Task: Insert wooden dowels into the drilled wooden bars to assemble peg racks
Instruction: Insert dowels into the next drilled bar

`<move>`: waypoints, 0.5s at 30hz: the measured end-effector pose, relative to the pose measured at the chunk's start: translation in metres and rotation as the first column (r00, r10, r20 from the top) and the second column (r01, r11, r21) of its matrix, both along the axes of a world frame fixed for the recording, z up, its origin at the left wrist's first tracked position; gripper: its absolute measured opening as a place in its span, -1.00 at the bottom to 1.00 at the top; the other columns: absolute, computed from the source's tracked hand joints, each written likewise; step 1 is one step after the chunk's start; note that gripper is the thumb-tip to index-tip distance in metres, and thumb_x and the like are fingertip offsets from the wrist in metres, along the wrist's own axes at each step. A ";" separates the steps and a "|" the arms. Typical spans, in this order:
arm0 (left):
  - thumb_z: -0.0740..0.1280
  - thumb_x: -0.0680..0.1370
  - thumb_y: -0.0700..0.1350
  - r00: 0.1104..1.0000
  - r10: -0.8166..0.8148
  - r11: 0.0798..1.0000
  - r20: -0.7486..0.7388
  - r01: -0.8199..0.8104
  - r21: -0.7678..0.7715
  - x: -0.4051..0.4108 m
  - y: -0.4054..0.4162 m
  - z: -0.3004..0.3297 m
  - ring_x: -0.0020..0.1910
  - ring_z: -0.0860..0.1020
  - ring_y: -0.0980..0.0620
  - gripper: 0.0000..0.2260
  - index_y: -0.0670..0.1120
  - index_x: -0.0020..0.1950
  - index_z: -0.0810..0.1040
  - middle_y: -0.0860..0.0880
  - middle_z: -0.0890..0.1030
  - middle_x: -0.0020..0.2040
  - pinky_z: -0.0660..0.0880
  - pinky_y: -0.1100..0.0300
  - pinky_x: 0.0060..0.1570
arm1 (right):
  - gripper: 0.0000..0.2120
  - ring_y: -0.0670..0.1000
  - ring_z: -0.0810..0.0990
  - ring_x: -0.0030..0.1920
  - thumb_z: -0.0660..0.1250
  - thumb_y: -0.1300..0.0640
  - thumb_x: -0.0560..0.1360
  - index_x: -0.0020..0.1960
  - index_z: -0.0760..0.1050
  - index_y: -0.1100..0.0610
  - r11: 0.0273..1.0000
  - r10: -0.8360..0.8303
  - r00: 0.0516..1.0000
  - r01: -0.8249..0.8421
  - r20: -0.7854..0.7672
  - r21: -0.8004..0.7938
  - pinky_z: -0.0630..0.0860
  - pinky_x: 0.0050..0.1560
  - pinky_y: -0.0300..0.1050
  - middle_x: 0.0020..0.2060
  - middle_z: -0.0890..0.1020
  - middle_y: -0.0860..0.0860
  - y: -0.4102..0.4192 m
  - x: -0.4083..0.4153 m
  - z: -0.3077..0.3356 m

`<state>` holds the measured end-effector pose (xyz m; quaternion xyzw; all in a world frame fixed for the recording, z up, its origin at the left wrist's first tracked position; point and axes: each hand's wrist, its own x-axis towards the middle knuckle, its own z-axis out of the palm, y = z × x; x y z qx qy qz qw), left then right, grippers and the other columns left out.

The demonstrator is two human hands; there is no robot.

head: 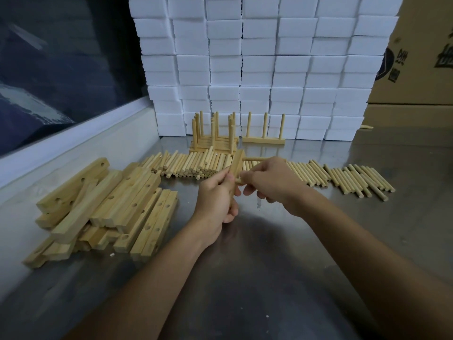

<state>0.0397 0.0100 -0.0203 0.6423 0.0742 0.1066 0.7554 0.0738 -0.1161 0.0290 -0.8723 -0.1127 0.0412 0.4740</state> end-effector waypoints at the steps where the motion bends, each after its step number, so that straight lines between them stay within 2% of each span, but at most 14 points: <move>1: 0.17 0.69 -0.14 1.000 0.009 1.000 -0.004 -0.009 -0.022 0.000 0.000 0.001 -0.57 0.38 0.07 -0.68 -0.03 0.46 0.41 -0.09 0.51 -0.22 0.18 0.28 -0.65 | -0.77 -0.18 0.48 -0.52 0.38 0.01 0.54 -0.19 0.68 0.13 0.999 0.003 1.000 -0.002 -0.025 0.048 0.37 -0.50 -0.28 -0.39 0.69 -0.06 -0.003 0.001 0.002; 3: 0.16 0.70 -0.15 0.999 0.036 0.994 -0.019 -0.038 -0.102 0.000 0.001 0.004 -0.58 0.39 0.06 -0.75 -0.01 0.37 0.42 -0.13 0.50 -0.20 0.21 0.28 -0.65 | -0.73 -0.16 0.57 -0.45 0.39 -0.08 0.53 -0.12 0.68 0.13 0.988 0.018 0.997 -0.007 -0.070 0.152 0.40 -0.43 -0.24 -0.28 0.73 -0.05 -0.011 0.002 0.007; 5: 0.13 0.70 -0.18 0.997 0.065 0.974 -0.048 -0.074 -0.213 0.003 0.004 0.007 -0.57 0.41 0.04 -0.86 -0.07 0.19 0.46 -0.14 0.49 -0.22 0.24 0.28 -0.64 | -0.70 -0.14 0.61 -0.39 0.40 -0.12 0.53 -0.06 0.69 0.12 0.979 0.058 0.993 -0.037 -0.100 0.199 0.42 -0.36 -0.22 -0.20 0.74 -0.03 -0.020 0.004 0.014; 9: 0.10 0.70 -0.18 0.993 0.066 0.921 -0.097 -0.098 -0.376 0.005 0.014 0.008 -0.53 0.47 0.02 -0.80 -0.21 0.20 0.47 -0.14 0.48 -0.27 0.35 0.23 -0.60 | -0.72 -0.13 0.61 -0.34 0.40 -0.10 0.53 0.00 0.67 0.12 0.980 0.113 0.978 -0.081 -0.174 0.183 0.46 -0.32 -0.22 -0.15 0.74 0.00 -0.040 0.011 0.020; 12: 0.12 0.70 -0.16 0.992 0.062 0.893 -0.112 -0.105 -0.438 0.004 0.015 0.009 -0.51 0.50 0.01 -0.79 -0.23 0.22 0.46 -0.14 0.49 -0.27 0.40 0.23 -0.57 | -0.79 -0.14 0.56 -0.40 0.36 0.01 0.58 -0.02 0.66 0.15 0.975 -0.045 0.991 0.071 -0.127 0.212 0.44 -0.43 -0.28 -0.23 0.73 -0.03 -0.048 0.020 0.012; 15: 0.12 0.70 -0.14 0.990 0.055 0.875 -0.127 -0.109 -0.471 0.004 0.016 0.010 -0.48 0.51 0.00 -0.73 -0.26 0.31 0.43 -0.15 0.49 -0.25 0.43 0.23 -0.56 | -0.83 -0.09 0.55 -0.35 0.35 0.07 0.58 -0.11 0.65 0.12 0.979 -0.183 0.983 0.182 0.006 0.091 0.46 -0.40 -0.26 -0.25 0.70 0.01 -0.051 0.027 -0.002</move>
